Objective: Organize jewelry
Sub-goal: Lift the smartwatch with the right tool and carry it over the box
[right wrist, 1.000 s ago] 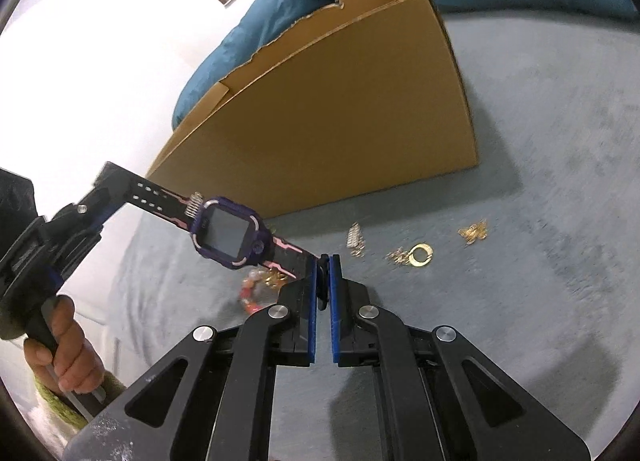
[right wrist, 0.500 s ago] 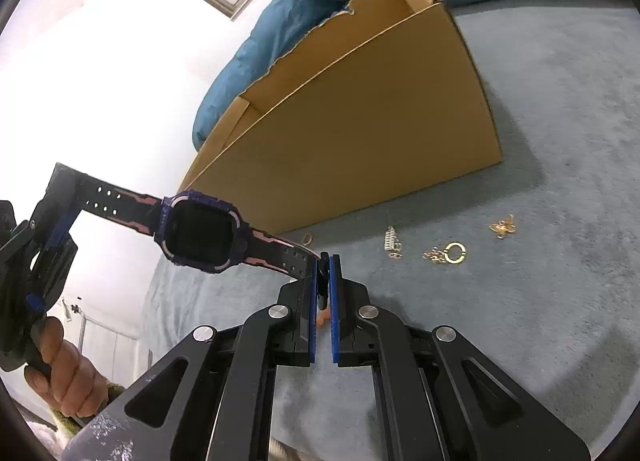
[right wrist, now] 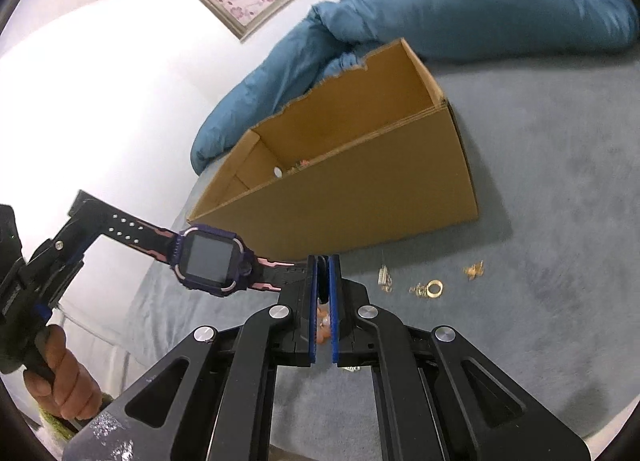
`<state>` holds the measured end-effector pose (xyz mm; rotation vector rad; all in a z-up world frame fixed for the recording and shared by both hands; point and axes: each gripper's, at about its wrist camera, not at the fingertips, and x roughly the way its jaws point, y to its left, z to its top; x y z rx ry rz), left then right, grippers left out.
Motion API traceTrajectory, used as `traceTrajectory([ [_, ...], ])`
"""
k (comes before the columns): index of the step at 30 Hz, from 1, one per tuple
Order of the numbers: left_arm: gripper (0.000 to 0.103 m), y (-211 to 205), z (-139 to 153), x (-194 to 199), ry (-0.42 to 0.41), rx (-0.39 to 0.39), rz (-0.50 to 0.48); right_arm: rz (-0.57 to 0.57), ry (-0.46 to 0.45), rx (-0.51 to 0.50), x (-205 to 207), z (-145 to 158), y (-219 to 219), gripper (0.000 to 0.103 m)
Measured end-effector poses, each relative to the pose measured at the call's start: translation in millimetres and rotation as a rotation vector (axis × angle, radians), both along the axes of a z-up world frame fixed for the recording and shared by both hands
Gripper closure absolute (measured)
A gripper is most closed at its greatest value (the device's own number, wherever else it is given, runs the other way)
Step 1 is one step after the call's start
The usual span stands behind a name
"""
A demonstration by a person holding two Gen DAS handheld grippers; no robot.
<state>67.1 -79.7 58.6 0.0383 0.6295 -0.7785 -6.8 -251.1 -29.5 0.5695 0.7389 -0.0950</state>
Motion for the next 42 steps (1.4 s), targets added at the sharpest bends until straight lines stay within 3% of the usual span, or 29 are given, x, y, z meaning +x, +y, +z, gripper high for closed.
traceTrajectory([
  [14, 0.091, 6.2, 28.0, 22.0, -0.015, -0.063, 0.073, 0.040, -0.098, -0.124, 11.6, 48.8, 6.6, 0.100],
  [20, 0.091, -4.3, 42.5, 59.4, 0.031, -0.083, 0.088, 0.081, -0.101, -0.143, 41.8, 74.5, -5.5, 0.100],
  [24, 0.091, -22.5, 40.2, 106.4, 0.114, -0.026, 0.099, 0.109, -0.047, -0.146, 79.4, 90.7, -26.2, 0.100],
  [28, 0.091, -41.5, 23.4, 153.6, 0.231, 0.006, 0.104, 0.146, 0.079, -0.236, 128.3, 89.8, -40.3, 0.100],
  [36, 0.091, -93.1, -42.4, 229.0, 0.397, 0.165, 0.115, 0.188, 0.391, -0.314, 214.3, 25.3, -65.4, 0.100],
  [39, 0.091, -108.0, -59.7, 249.5, 0.452, 0.191, 0.125, 0.190, 0.450, -0.358, 236.0, 10.7, -69.5, 0.100],
  [42, 0.091, -121.4, -73.4, 264.3, 0.456, 0.241, 0.143, 0.188, 0.483, -0.394, 252.8, 2.8, -73.6, 0.100],
])
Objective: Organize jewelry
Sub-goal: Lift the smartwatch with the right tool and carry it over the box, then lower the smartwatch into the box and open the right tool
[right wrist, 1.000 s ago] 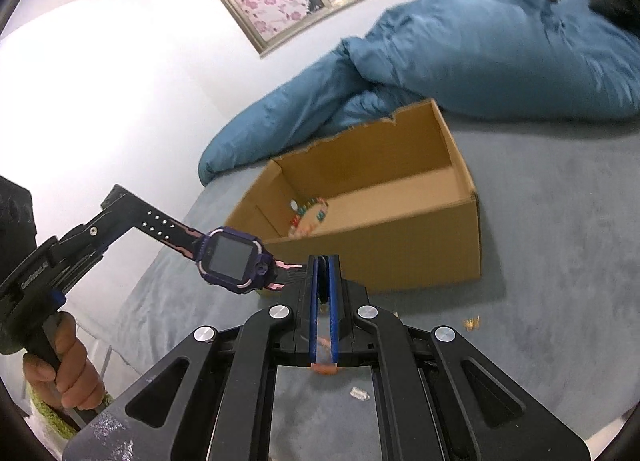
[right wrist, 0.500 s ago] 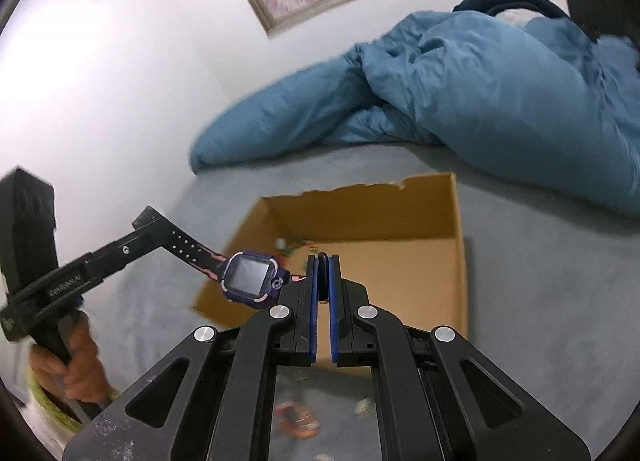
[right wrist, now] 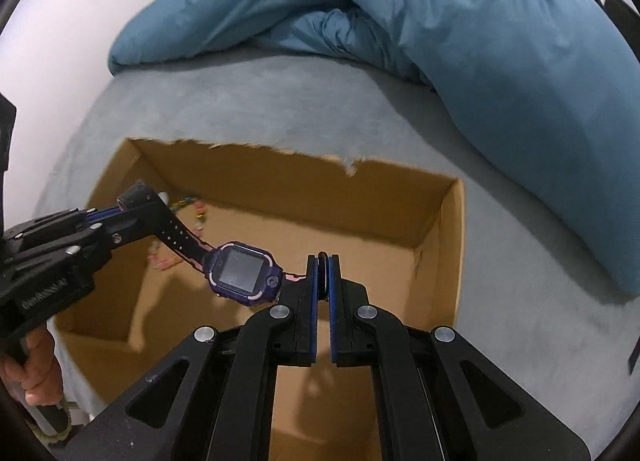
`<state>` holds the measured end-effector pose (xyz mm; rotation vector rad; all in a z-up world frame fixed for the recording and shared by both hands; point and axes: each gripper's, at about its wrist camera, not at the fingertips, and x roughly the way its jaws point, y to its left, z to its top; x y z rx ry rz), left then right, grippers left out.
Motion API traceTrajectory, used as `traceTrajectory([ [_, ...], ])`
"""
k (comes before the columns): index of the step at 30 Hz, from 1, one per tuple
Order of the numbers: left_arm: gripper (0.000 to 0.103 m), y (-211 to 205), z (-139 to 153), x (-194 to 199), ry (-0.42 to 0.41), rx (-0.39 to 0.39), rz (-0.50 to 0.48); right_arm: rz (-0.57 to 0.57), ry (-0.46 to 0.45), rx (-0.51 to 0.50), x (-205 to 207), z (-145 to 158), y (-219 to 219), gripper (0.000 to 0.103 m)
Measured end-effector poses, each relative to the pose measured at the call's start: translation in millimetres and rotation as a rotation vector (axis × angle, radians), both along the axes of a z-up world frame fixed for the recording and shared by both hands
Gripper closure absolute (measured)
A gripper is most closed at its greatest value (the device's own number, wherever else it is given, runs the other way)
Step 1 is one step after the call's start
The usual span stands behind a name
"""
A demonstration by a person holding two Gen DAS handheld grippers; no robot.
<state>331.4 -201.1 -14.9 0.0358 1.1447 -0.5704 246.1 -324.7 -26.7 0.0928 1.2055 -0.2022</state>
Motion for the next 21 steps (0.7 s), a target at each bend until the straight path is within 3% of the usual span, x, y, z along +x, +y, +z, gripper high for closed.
traceTrajectory([
  [9, 0.084, -13.3, -37.4, 38.2, 0.066, 0.075, 0.052, -0.016, 0.040, -0.060, 22.4, -17.5, -12.1, 0.100],
  [11, 0.074, -11.3, -41.5, 42.1, 0.063, 0.091, 0.070, -0.021, 0.048, -0.070, 24.0, -20.8, -12.5, 0.100],
  [17, 0.058, -0.1, -34.3, 43.8, 0.055, 0.086, 0.106, -0.013, 0.050, -0.085, 22.8, -20.2, -10.8, 0.091],
  [19, 0.058, 2.6, -28.8, 40.7, 0.042, 0.087, 0.110, -0.010, 0.034, -0.088, 22.4, -16.1, -9.6, 0.079],
  [20, 0.058, 3.3, -26.9, 39.8, 0.033, 0.088, 0.108, -0.011, 0.024, -0.096, 20.8, -13.9, -9.7, 0.068],
  [21, 0.058, 4.1, -23.5, 37.5, 0.021, 0.092, 0.107, -0.011, 0.003, -0.110, 19.1, -8.4, -8.8, 0.067],
])
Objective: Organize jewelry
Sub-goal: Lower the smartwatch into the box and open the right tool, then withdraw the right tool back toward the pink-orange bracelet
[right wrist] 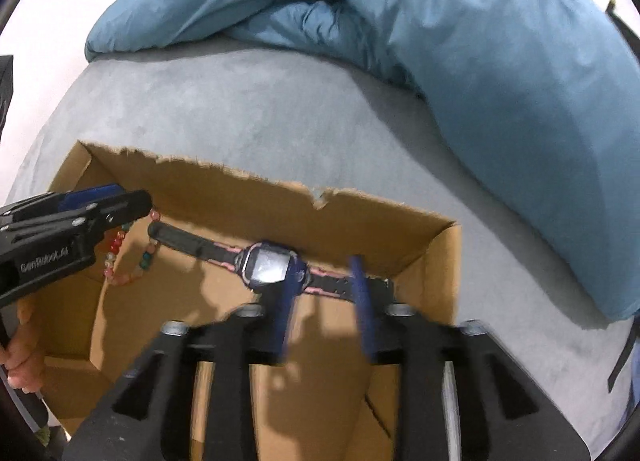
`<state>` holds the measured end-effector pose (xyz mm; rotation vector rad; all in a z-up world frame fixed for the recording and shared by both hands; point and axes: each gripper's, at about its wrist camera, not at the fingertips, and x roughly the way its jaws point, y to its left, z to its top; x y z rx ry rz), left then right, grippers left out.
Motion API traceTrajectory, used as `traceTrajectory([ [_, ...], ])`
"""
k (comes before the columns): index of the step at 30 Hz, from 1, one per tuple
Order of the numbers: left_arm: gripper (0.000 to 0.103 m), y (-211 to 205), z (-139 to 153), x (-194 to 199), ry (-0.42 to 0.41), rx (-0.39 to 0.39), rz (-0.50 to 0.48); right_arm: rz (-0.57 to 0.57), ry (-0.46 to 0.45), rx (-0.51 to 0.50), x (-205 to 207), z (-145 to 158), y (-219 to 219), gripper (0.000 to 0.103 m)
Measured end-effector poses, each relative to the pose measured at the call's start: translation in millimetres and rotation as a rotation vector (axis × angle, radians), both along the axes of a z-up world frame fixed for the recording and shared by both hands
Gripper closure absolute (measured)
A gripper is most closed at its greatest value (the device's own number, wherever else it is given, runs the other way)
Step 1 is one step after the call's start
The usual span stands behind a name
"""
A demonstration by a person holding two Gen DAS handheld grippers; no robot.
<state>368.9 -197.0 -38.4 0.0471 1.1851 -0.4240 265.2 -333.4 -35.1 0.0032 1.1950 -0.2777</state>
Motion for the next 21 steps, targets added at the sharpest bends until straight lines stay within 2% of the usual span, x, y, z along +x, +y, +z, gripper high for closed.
traceTrajectory([
  [6, 0.058, 7.9, 28.2, -20.1, -0.071, -0.025, -0.014, 0.012, -0.111, 0.023, -15.3, 34.2, 0.1, 0.066],
  [10, 0.056, 22.0, 66.4, -51.7, -0.166, -0.062, -0.052, 0.018, -0.210, 0.042, -43.9, 69.1, 0.9, 0.064],
  [15, 0.050, 49.5, 102.4, -100.9, -0.275, -0.102, -0.101, 0.043, -0.329, -0.005, -106.0, 100.5, 16.2, 0.052],
  [19, 0.047, 72.2, 111.8, -144.9, -0.333, -0.108, -0.128, 0.027, -0.389, -0.009, -162.6, 104.3, 29.1, 0.051],
  [21, 0.046, 88.9, 114.0, -173.4, -0.356, -0.123, -0.139, 0.003, -0.415, -0.012, -188.5, 103.7, 35.2, 0.045],
])
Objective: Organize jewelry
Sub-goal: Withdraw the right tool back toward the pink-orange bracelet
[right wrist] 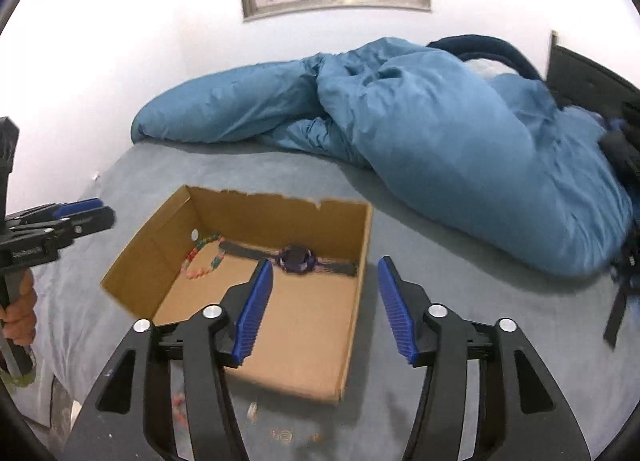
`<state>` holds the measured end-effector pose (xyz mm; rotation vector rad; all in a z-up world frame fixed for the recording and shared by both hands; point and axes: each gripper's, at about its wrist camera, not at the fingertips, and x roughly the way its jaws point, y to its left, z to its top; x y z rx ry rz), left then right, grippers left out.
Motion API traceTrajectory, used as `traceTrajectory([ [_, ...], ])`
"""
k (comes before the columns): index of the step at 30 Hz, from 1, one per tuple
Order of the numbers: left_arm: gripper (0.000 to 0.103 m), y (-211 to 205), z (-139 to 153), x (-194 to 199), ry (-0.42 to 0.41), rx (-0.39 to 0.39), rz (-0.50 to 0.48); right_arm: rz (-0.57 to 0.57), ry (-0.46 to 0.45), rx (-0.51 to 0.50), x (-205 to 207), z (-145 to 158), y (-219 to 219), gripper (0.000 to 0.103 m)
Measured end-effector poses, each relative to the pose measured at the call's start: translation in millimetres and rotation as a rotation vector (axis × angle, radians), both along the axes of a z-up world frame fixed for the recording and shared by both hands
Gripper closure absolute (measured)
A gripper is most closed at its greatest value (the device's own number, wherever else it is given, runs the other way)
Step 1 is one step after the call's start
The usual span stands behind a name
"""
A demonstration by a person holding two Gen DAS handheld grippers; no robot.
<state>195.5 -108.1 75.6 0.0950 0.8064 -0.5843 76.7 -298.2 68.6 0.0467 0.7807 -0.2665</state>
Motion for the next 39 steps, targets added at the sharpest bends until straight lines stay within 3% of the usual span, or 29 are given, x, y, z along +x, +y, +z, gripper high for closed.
traceTrajectory([
  [6, 0.044, 31.0, -12.2, -59.5, -0.074, 0.030, 0.014, -0.083, -0.042, 0.029, -59.7, -17.5, 22.3, 0.041],
  [14, 0.043, 35.8, -43.7, -110.1, -0.124, 0.105, -0.013, -0.130, -0.031, 0.091, -100.2, -52.5, 48.2, 0.038],
  [19, 0.043, 34.5, -70.7, -121.8, -0.082, 0.125, -0.014, -0.121, 0.013, 0.075, -109.9, -72.3, 62.7, 0.038],
  [26, 0.043, 34.0, -99.8, -130.3, -0.076, 0.177, -0.011, -0.131, 0.024, 0.056, -112.5, -80.4, 65.1, 0.027],
  [33, 0.043, 34.4, -110.5, -134.8, -0.076, 0.185, -0.013, -0.121, 0.028, -0.018, -111.7, -81.9, 75.2, 0.009],
  [39, 0.043, 33.9, -111.0, -133.7, -0.076, 0.176, -0.014, -0.120, 0.033, -0.089, -109.6, -82.7, 82.3, 0.008],
])
